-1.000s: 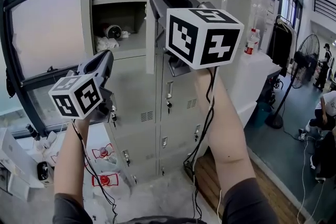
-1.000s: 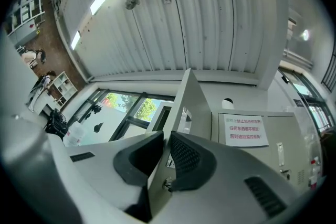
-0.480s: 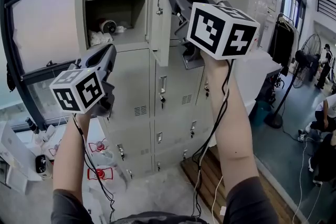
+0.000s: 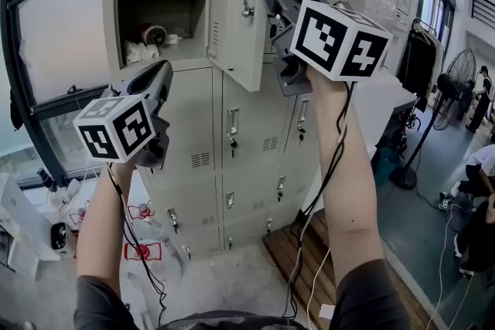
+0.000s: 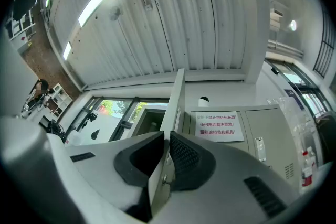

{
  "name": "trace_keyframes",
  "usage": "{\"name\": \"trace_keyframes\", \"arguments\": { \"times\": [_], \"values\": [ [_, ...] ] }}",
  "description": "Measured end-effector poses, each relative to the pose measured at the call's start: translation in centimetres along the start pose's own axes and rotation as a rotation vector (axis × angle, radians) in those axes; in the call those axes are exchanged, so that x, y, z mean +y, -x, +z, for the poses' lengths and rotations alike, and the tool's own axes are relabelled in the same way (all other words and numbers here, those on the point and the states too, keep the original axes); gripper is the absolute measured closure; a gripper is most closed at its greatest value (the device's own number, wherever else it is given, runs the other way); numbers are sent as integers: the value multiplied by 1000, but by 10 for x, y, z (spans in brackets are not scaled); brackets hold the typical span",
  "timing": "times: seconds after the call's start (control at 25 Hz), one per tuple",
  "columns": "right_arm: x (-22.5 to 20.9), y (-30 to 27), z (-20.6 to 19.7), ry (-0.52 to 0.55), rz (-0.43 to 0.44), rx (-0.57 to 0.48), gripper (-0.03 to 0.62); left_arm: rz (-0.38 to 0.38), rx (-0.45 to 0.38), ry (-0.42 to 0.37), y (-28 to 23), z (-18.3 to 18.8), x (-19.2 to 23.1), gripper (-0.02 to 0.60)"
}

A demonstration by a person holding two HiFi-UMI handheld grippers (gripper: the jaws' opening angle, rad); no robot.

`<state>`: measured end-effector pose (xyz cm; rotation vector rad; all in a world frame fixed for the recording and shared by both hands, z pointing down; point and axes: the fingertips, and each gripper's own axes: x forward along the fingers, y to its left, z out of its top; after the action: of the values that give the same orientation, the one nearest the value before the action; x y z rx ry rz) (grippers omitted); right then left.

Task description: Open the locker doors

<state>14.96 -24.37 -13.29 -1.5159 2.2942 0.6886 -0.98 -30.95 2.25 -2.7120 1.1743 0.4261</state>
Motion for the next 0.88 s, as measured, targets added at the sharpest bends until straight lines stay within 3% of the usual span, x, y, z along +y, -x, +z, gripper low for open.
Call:
{"name": "trace_keyframes", "arguments": {
  "times": [0.24,0.68,0.88],
  "values": [
    [-14,3,-1,-13,-6,-6,540,9,6,3,-4,-3,-7,574],
    [-15,13,-8,64,-35,-47,532,45,11,1,7,-5,-8,574],
    [-1,31,-12,45,22,-68,390,65,33,30,24,-21,-9,574]
  ]
}}
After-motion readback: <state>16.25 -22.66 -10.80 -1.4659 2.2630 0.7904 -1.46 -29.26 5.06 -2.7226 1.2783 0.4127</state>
